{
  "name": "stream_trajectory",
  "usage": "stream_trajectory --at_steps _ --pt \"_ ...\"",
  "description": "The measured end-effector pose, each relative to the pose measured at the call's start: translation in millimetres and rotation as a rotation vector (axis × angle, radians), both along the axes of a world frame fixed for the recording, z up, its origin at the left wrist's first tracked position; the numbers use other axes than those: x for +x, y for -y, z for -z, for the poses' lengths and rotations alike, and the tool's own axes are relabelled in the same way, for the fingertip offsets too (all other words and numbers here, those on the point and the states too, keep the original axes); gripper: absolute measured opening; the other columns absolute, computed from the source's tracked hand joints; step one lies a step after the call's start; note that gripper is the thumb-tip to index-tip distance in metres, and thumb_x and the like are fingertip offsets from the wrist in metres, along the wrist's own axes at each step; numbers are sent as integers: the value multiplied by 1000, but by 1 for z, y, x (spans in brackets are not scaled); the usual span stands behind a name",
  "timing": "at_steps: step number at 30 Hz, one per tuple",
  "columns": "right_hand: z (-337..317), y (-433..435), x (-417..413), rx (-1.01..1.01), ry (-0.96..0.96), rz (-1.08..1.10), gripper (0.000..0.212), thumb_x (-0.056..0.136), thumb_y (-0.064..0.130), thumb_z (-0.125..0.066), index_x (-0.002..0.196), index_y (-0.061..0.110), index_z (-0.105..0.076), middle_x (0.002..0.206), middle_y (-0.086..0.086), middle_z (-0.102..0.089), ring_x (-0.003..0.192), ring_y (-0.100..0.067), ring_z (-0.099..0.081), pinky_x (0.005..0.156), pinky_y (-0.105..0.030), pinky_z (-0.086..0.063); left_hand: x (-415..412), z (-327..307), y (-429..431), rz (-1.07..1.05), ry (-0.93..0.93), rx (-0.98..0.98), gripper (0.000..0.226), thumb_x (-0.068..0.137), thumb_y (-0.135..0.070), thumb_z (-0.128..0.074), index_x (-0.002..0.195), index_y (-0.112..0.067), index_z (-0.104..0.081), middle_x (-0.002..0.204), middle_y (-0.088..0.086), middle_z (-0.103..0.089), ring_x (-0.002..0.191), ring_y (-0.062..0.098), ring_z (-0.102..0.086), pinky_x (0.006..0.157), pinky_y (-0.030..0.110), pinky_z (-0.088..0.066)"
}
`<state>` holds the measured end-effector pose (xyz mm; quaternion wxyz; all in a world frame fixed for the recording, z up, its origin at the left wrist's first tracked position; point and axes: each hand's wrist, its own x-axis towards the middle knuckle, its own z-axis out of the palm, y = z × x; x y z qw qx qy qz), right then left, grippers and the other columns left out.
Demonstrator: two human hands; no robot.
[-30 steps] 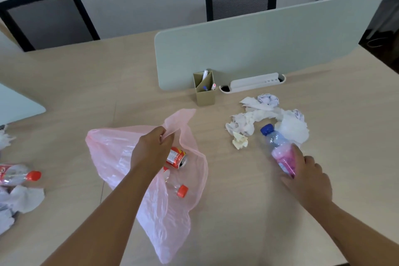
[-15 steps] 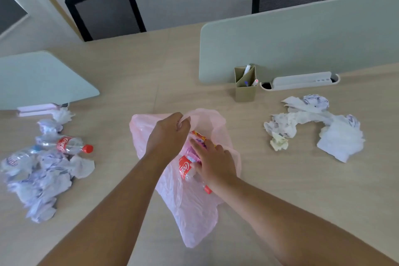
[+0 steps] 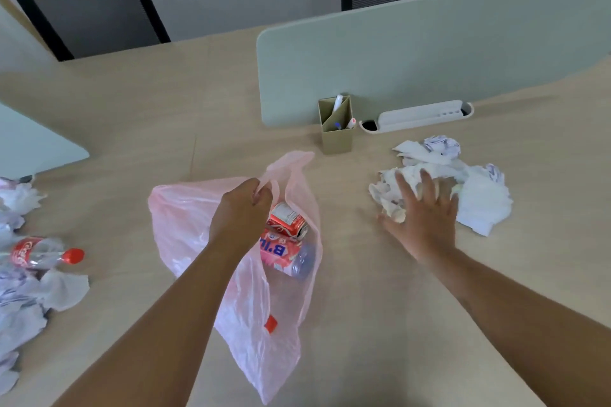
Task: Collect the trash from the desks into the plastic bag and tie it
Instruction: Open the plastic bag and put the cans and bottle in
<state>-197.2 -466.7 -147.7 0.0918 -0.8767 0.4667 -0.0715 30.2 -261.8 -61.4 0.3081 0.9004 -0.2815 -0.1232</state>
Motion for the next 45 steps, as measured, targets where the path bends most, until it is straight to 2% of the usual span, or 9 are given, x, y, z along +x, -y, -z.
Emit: stream_trajectory --at_steps 8,14,19,24,28,32,37,42,45 --pt "26 91 -54 104 -129 311 91 73 84 -41 148 46 -5 162 -3 5 145 -44 2 113 -63 -6 2 17 20 81 -14 54 34 91 -40 -44 66 -18 -38 58 -1 -46 53 18 -38 51 30 -34" --pt "45 72 -66 -34 129 284 47 84 36 -67 125 15 -58 135 -24 -42 107 -47 -44 89 -55 -43 11 17 24 80 -24 54 32 90 -40 -43 68 -16 -40 61 5 -50 52 18 -40 50 30 -35" --pt "48 40 -74 45 210 196 33 76 24 -72 106 9 -66 117 -23 -55 115 -41 -46 93 -43 -38 10 11 27 70 -20 55 33 91 -41 -43 65 -20 -40 58 -1 -47 52 16 -40 51 30 -35" --pt "12 -26 -30 109 462 -100 30 68 6 -78 97 3 -69 110 -19 -57 97 -38 -55 76 -31 -45 1 -1 19 18 -12 22 39 92 -42 -44 70 -11 -40 61 1 -44 55 18 -37 53 30 -34" --pt "-24 -102 29 159 585 -589 27 73 20 -66 97 7 -69 103 -14 -58 97 -29 -54 86 -24 -41 -2 -14 1 -2 -23 -8 39 94 -39 -46 65 -14 -39 58 -4 -42 55 17 -37 52 30 -32" --pt "-41 -150 87 228 446 -841 36 79 31 -68 108 11 -63 120 -13 -53 108 -36 -49 91 -48 -46 -2 -27 -13 -45 -4 -46 35 91 -39 -45 64 -19 -36 51 -9 -37 51 13 -32 52 30 -30" --pt "-31 -162 117 242 -26 -1054 88 76 75 -49 150 40 -16 162 -3 5 147 -31 11 117 -53 -2 2 -34 -30 -81 2 -51 36 91 -44 -44 65 -20 -37 48 -11 -39 46 11 -33 52 31 -33" --pt "-23 -106 86 79 254 -897 74 79 72 -49 143 39 -35 150 -6 -37 139 -33 -27 109 -53 -31 7 -28 -30 -84 4 -92 41 92 -45 -45 59 -25 -33 49 -11 -35 45 11 -28 48 28 -27" --pt "-6 -52 54 -73 194 -613 72 79 69 -49 140 31 -42 146 -11 -42 134 -40 -35 105 -57 -36 4 -18 -18 -72 -19 -83 41 93 -44 -45 57 -26 -36 48 -12 -39 45 11 -29 49 26 -28"
